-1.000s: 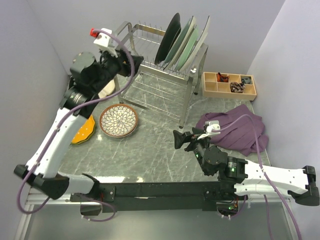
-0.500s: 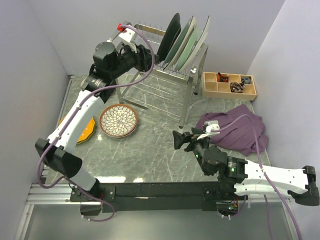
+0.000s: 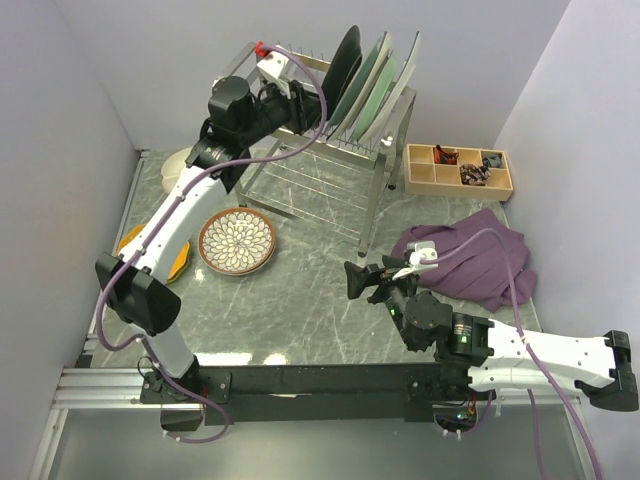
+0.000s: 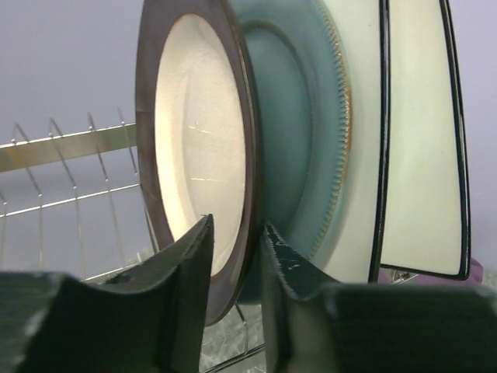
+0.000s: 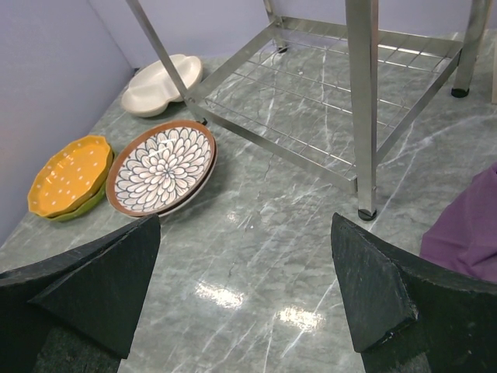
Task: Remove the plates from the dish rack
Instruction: Unload the plate from the dish rack.
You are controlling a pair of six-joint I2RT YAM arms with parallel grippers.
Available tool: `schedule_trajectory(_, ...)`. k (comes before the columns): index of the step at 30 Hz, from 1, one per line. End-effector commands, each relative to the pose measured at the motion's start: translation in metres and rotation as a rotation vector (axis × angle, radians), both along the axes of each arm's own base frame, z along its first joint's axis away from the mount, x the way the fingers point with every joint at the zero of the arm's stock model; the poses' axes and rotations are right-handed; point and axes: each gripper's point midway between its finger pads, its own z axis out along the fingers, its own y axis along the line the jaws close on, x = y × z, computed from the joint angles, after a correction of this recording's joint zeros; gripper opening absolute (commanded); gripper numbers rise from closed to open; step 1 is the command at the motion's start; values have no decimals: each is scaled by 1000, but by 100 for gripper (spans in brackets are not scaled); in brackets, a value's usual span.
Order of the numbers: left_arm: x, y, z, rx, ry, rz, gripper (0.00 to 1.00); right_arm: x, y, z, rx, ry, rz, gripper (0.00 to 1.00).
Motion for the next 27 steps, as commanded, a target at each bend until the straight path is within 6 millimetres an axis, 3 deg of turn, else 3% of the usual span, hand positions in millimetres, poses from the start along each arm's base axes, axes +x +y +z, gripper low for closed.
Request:
schedule_trajectory(1,4,0,32,-37,-92,9,33,0,-2,13,45,-10,-20,96)
schedule_trajectory(6,7,-6,34,-31,-107,-17,38,0,-2,13,45,-11,-17,96)
schedule_trajectory(14,17,-19,22,-6,-99,-64,35,-1,-3,15,51,-11,-15,96)
schedule_trajectory(18,19,-19,21,-16,-110,-58,24,-1,-3,14,50,-12,-12,96)
schedule_trajectory(25,22,-22,18,-5,-108,-67,20,-1,-3,15,51,-10,-12,96)
schedule_trajectory(27,24,-22,15,2,-107,-67,10,-1,-4,16,59,-13,-14,96)
